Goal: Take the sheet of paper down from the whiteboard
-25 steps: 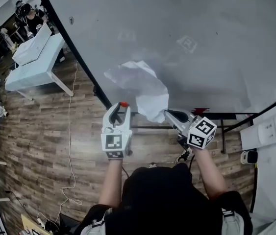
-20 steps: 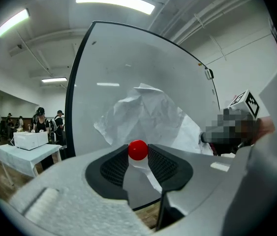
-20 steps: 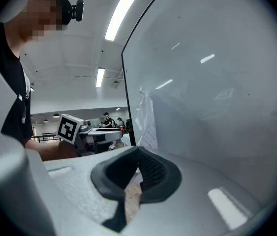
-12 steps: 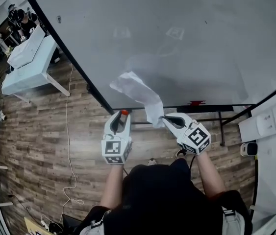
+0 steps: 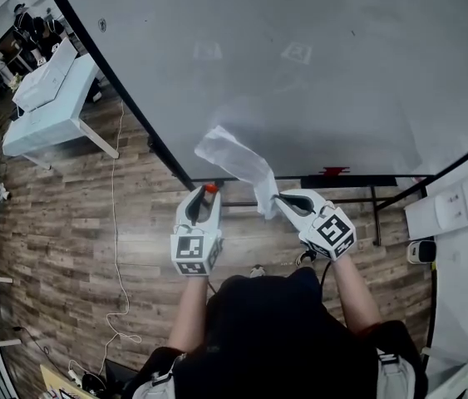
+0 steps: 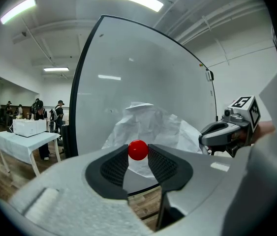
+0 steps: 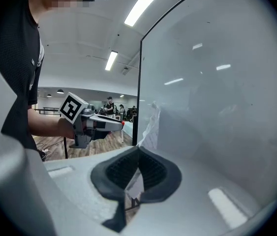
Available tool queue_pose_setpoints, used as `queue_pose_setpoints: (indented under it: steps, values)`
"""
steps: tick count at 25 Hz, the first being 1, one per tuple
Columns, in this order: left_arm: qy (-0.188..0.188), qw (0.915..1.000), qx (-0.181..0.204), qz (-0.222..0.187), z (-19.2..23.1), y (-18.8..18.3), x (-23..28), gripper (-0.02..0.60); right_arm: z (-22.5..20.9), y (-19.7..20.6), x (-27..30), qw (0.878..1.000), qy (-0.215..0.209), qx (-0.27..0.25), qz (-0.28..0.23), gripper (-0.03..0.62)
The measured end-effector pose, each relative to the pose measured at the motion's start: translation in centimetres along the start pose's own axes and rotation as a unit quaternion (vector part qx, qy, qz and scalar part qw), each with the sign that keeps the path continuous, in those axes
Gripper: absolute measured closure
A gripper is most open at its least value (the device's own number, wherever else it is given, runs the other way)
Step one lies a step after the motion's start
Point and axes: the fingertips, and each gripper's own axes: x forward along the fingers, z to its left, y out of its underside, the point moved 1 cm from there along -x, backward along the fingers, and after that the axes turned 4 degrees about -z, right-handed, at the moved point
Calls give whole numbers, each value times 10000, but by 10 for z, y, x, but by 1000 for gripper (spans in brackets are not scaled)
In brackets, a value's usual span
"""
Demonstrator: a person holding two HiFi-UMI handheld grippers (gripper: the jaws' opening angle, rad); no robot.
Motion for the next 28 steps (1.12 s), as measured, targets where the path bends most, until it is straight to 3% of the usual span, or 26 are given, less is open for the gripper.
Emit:
queue_pose_setpoints:
  steps: [28]
  values:
    - [1, 10000, -80, 58, 2, 6, -2, 449, -11, -2, 2, 9999, 123, 79, -65, 589]
